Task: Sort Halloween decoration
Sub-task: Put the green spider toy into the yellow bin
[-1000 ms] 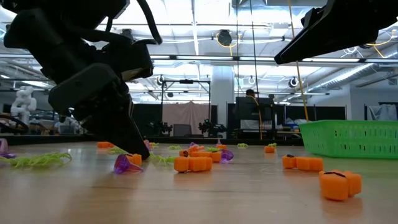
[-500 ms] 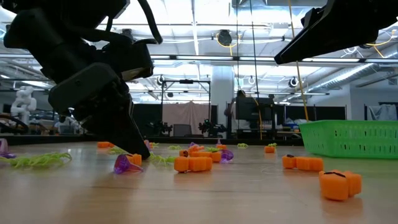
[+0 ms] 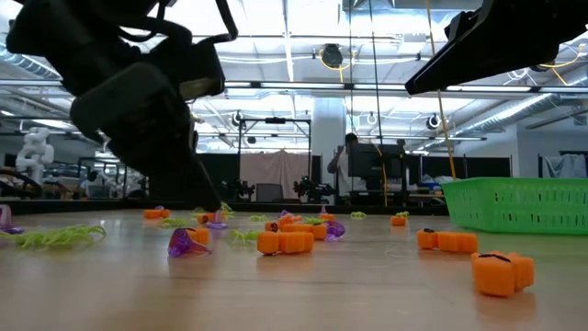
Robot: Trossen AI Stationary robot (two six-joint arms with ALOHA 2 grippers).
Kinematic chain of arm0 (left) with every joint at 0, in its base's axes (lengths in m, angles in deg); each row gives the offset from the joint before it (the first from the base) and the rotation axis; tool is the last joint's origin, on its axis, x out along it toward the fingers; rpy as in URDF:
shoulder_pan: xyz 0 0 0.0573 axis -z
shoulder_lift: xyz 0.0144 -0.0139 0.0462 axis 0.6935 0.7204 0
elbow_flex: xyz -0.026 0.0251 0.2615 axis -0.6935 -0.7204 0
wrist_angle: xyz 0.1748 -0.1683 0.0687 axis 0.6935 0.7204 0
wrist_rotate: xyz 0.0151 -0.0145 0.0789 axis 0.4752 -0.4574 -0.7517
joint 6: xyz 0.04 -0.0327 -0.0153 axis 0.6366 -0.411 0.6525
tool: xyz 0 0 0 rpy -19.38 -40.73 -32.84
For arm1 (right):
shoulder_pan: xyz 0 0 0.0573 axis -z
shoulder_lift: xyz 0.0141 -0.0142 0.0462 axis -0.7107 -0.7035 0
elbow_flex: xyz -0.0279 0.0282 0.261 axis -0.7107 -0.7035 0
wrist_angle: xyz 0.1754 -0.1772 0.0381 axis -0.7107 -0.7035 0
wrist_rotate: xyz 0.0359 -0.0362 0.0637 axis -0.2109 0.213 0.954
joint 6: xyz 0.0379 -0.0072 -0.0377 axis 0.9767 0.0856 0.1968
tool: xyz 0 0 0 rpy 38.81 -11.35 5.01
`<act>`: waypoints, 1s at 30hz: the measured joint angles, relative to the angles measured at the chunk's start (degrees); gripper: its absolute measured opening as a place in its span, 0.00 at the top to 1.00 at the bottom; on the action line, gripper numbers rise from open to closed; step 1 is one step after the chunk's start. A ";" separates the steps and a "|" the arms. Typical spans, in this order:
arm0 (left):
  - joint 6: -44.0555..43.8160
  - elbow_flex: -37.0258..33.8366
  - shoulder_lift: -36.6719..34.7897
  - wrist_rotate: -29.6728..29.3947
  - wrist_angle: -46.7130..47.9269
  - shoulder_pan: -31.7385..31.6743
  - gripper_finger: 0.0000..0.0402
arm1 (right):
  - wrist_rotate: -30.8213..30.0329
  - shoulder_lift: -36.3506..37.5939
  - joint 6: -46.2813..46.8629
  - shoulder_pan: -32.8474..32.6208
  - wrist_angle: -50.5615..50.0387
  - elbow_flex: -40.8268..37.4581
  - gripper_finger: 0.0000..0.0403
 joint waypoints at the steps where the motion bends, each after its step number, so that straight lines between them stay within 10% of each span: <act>1: 0.02 0.00 -0.27 -0.18 0.16 0.00 0.74 | 0.00 0.00 0.13 0.00 0.03 0.00 0.72; 30: 9.64 0.13 -17.08 0.78 -0.13 0.13 0.74 | 2.92 -1.21 0.55 -1.90 0.72 0.00 0.72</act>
